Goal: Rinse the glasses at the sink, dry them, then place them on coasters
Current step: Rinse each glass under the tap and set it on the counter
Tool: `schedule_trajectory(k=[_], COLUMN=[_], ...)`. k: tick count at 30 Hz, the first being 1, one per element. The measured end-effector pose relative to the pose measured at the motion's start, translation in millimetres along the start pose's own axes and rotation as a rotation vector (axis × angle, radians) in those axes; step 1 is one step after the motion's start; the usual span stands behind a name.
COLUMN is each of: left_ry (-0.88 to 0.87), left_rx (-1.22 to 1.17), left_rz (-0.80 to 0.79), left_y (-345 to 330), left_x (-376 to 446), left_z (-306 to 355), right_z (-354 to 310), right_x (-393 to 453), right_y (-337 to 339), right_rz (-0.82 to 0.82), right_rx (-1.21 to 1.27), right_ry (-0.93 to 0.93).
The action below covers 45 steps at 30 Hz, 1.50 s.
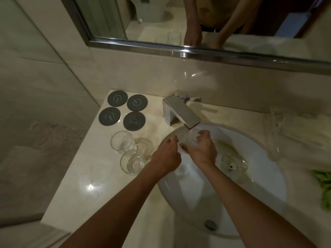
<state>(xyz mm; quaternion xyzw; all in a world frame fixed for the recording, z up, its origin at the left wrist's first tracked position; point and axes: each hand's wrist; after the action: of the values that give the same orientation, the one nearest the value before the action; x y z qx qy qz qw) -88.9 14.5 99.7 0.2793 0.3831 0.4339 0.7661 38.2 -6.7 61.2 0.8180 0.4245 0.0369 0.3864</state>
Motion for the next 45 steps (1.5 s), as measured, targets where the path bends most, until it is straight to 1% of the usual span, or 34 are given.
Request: schedule_trajectory(k=[2, 4, 6, 8, 11, 13, 14, 17, 19, 22, 24, 26, 28, 30, 32, 34, 37, 42, 45], left_ry=[0.014, 0.016, 0.01, -0.005, -0.005, -0.016, -0.034, -0.086, -0.125, -0.182, -0.174, -0.128, -0.088, -0.045, -0.002, 0.039, 0.109, 0.179, 0.235], left_rx=[0.013, 0.023, 0.056, 0.088, 0.108, 0.101, 0.082, 0.006, -0.018, 0.005, 0.025, 0.034, 0.024, -0.01, -0.028, -0.016, 0.018, 0.042, 0.058], left_rz=[-0.01, -0.018, -0.014, -0.013, -0.018, -0.009, 0.004, 0.093, 0.128, 0.058, 0.029, 0.02, 0.02, 0.009, -0.012, -0.024, -0.038, -0.059, -0.056], left_y=[1, 1, 2, 3, 5, 6, 7, 14, 20, 31, 38, 45, 49, 49, 46, 41, 39, 37, 35], left_x=[-1, -3, -4, -5, -7, -9, -12, -26, -36, -51, -61, -72, -82, -93, -103, -112, -122, -133, -135], left_z=[1, 2, 3, 4, 5, 5, 5, 8, 8, 4, -4, -15, -26, -36, -45, -57, -75, -99, -109], right_z=[-2, -3, -3, -2, 0, 1, 2, 8, 15, 23, 30, 34, 28, 18, 5, -3, -5, -15, -18], right_x=[0, -1, 1, 2, -4, -17, -24, -46, -61, -80, -89, -96, -105, -114, -124, -135, -143, -149, -154], right_y=[3, 3, 4, 7, 13, 21, 25, 34, 36, 36, 37, 37, 36, 33, 29, 25, 14, -5, -20], right_rz=[0.016, -0.04, -0.046, -0.012, -0.126, -0.185, -0.224, -0.44, -0.491, -0.479, -0.498, -0.535, -0.535, -0.475, -0.444, -0.472, -0.505, -0.599, -0.615], right_rx=[0.006, -0.048, -0.03, -0.004, 0.01, 0.16, 0.321, 0.86, 1.083, 1.211, 1.194, 1.106, 1.002, 0.866, 0.679, 0.458, 0.249, -0.07, -0.183], right_ry=[-0.014, 0.012, -0.041, -0.101, -0.109, -0.203, -0.288, -0.653, -0.828, -0.946, -0.969, -0.969, -0.929, -0.791, -0.543, -0.266, 0.014, 0.358, 0.472])
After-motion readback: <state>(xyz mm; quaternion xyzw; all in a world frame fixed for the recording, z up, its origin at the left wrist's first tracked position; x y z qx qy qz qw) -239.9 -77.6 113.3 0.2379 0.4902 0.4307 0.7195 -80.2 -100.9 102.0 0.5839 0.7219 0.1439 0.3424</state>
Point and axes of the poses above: each hand's wrist, its own x-axis towards the middle knuckle, its own y-axis out of the back of the hand, z = x × y, and after that the axes turned 6 degrees about z, right-handed
